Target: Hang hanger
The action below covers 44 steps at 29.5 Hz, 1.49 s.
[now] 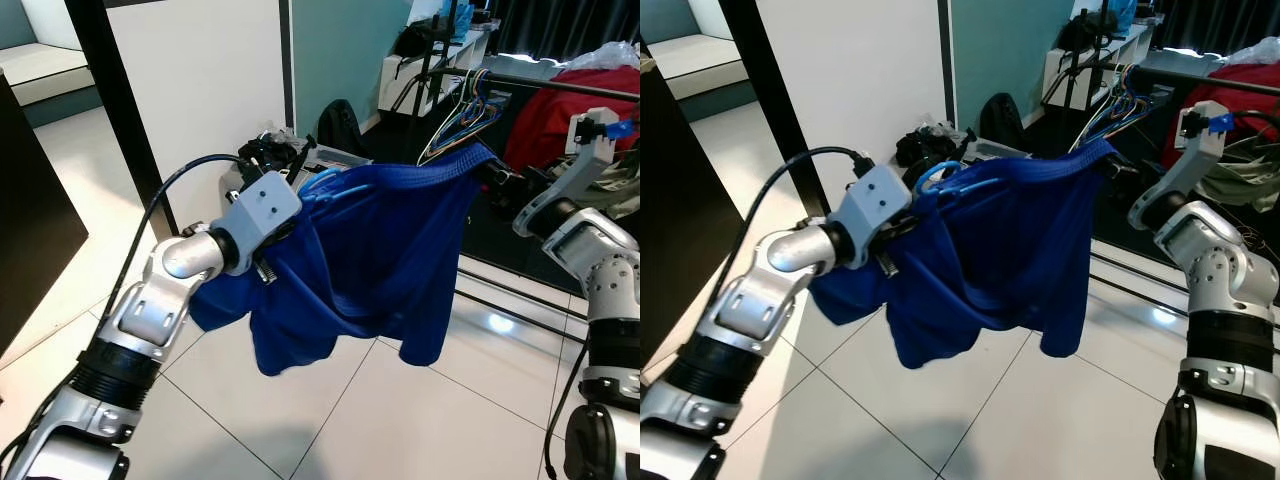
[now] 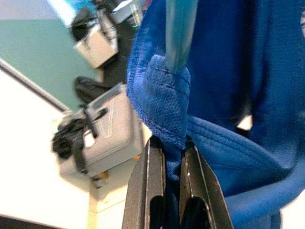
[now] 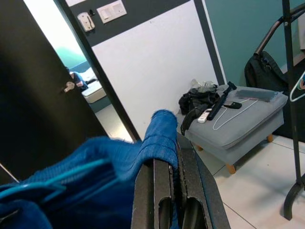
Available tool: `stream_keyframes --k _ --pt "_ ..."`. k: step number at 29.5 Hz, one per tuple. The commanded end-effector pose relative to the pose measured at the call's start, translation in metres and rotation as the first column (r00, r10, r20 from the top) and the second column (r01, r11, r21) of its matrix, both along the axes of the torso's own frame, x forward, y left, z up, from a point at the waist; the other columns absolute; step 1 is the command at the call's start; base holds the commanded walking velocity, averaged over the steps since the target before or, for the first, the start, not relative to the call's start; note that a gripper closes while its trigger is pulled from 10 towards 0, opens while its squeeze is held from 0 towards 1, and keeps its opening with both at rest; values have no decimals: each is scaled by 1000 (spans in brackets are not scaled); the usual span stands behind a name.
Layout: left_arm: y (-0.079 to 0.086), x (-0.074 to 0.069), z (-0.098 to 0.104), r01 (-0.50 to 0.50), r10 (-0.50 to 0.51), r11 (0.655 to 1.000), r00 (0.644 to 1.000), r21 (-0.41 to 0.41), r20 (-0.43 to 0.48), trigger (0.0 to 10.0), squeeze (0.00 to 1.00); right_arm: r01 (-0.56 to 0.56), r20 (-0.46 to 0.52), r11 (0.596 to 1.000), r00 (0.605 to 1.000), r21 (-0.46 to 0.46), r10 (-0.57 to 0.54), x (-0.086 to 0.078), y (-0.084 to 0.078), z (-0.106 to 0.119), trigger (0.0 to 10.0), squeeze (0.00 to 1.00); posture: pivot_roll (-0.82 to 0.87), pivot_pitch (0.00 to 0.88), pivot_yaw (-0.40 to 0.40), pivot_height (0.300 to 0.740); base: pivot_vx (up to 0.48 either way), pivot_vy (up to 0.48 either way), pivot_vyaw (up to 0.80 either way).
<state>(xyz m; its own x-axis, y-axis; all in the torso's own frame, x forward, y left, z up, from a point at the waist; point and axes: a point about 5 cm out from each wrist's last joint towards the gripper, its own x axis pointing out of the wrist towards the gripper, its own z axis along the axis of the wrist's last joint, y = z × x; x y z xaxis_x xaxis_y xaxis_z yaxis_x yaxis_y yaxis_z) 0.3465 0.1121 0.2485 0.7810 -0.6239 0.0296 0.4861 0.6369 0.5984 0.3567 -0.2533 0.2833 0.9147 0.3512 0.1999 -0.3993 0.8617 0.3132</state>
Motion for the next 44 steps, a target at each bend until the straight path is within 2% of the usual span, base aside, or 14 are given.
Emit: stream_keyframes --k 1,2,5,7,13,16,18,25,28,32,33,34,37,44 --pt "-1 5 2 -61 61 997 998 -53 6 10000 0 -20 5 1000 1000 -13 20 1 8 3 0 0 -35 55 14 740 0 0 0" --pt "-1 5 2 -61 61 997 998 -53 6 10000 0 -20 5 1000 1000 -13 20 1 8 3 0 0 -35 55 14 740 0 0 0" --pt "-15 5 1 -82 82 986 997 -142 -7 10000 0 -42 -17 998 999 -37 42 3 20 -5 0 0 -41 50 12 740 0 0 0" --pt "-15 5 1 -82 82 986 997 -142 -7 10000 0 -42 -17 998 999 -37 42 3 20 -5 0 0 -41 50 12 740 0 0 0" --pt "-31 2 -6 -52 51 990 999 -129 -12 10000 0 -41 -23 998 999 -40 40 6 23 -7 0 0 -44 40 12 740 0 0 0" --pt "-32 2 -9 -72 70 989 997 -131 -20 10000 0 -43 -19 998 999 -42 42 6 25 -5 0 0 -45 38 11 740 0 0 0" --pt "-44 0 -23 -98 93 988 995 -123 -48 10000 0 -33 2 999 999 -38 33 8 27 0 0 0 -49 32 9 740 0 0 0" --pt "-51 -2 -32 -88 82 990 995 -109 -64 10000 0 -35 -1 999 999 -35 35 9 29 -1 0 0 -48 28 6 740 0 0 0" --pt "-66 -9 -56 -73 53 990 985 -117 -165 10000 0 -140 25 989 990 -41 141 3 58 -8 0 0 -35 24 10 740 0 0 0" --pt "-68 -10 -61 -71 47 990 980 -118 -191 10000 0 -166 43 985 985 -40 168 1 64 -8 0 0 -35 24 10 740 0 0 0" --pt "-74 -15 -79 -38 27 998 972 -43 -235 10000 0 -206 99 978 973 -47 209 -1 72 0 0 0 -34 20 9 740 0 0 0" --pt "-75 -16 -85 -24 20 1000 969 -10 -244 10000 0 -212 115 976 969 -52 217 -2 74 3 0 0 -34 20 9 740 0 0 0" --pt "-72 -16 -93 -45 49 999 963 21 -264 10000 0 -228 127 971 964 -72 235 -2 76 6 0 0 -35 19 8 740 0 0 0" --pt "-66 -14 -93 -74 81 997 961 37 -263 10000 0 -218 105 968 967 -122 231 -4 78 -4 0 0 -34 14 1 740 0 0 0"
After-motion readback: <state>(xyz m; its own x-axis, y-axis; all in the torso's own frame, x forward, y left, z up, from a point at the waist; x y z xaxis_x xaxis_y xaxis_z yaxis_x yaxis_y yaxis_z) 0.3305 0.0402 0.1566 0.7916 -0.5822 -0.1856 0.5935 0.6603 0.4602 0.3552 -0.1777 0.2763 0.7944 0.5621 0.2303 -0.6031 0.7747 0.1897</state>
